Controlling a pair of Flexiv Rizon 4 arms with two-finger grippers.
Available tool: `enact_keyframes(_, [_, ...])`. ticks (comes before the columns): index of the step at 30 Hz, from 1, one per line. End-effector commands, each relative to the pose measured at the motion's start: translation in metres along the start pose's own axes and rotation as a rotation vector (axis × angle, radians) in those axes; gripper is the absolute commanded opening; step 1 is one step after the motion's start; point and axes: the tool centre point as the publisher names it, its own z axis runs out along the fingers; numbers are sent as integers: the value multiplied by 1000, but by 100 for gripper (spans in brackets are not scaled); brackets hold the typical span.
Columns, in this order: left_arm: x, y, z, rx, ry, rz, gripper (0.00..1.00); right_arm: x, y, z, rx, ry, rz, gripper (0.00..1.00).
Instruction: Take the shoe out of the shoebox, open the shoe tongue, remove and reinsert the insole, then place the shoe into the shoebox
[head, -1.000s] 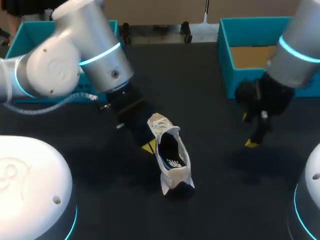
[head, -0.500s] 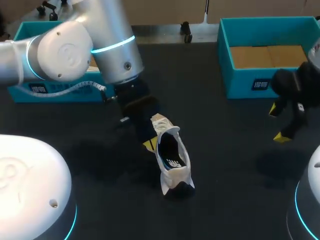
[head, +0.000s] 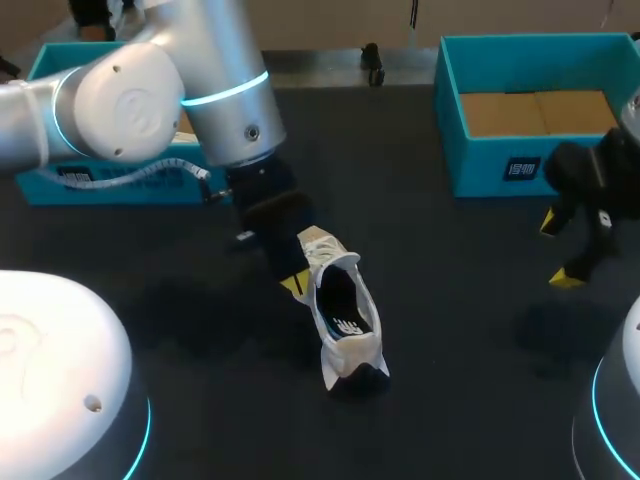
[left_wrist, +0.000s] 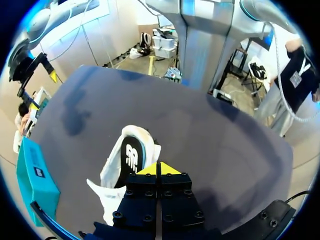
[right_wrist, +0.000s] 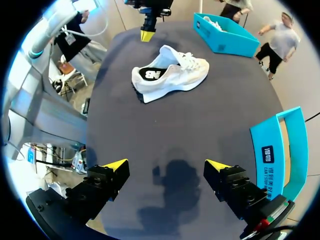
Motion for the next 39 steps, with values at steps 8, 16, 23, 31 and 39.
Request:
enact_keyframes(8, [2,-16,-21,-97,28,263,0,0,0,0,2,-1,0,100])
enact_keyframes(16, [-3,-22,-16,-96,137,392,0,0,0,0,2,-1,0,100])
enact_keyframes(23, [-3,-22,-16,-96,137,392,0,0,0,0,2,-1,0,100])
enact_keyframes(31, [-28,-10,9,-63,191,543,0,0,0,0,2,-1,0,100])
enact_keyframes(39, [-28,-10,9,-63,191,543,0,0,0,0,2,-1,0,100])
